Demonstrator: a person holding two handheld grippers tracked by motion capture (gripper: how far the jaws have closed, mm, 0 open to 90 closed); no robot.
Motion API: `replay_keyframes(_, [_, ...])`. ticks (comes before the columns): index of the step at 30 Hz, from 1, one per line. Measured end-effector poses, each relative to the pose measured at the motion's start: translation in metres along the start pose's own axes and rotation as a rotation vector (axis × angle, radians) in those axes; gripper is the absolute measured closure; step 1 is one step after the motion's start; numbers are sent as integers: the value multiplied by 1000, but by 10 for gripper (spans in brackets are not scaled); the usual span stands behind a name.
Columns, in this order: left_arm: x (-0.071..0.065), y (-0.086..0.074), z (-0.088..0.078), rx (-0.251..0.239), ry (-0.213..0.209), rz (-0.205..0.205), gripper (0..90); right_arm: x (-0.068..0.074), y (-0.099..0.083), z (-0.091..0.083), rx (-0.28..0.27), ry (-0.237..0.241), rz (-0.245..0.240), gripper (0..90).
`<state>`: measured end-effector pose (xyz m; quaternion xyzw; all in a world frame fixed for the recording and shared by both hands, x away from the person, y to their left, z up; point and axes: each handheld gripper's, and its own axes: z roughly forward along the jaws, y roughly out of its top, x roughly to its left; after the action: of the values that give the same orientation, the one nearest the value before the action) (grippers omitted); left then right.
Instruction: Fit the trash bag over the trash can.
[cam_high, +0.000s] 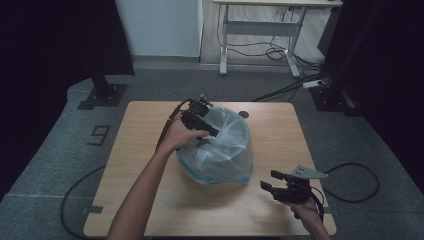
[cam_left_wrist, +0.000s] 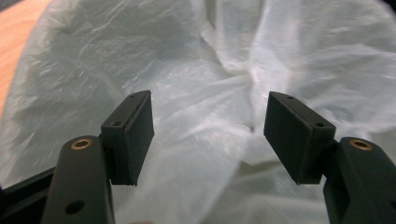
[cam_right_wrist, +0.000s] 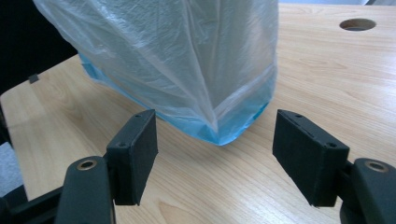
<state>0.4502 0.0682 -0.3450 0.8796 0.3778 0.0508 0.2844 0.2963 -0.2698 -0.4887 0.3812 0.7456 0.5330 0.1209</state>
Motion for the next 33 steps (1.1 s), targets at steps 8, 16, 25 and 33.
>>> replay_keyframes(8, [-23, -22, -20, -34, -43, 64, 318, 1, -1, 2, -6, 25, 1, 302])
replay_keyframes(16, [-32, -36, -9, 22, -60, 90, 318, 1, -3, 5, 2, 38, 4, 302])
replay_keyframes(25, [-33, -37, -1, 72, -55, 91, 332, 1, -4, 7, 8, 44, 2, 302])
replay_keyframes(33, [-33, -38, -7, 7, -63, 95, 325, 0, -5, 5, 3, 36, 4, 302])
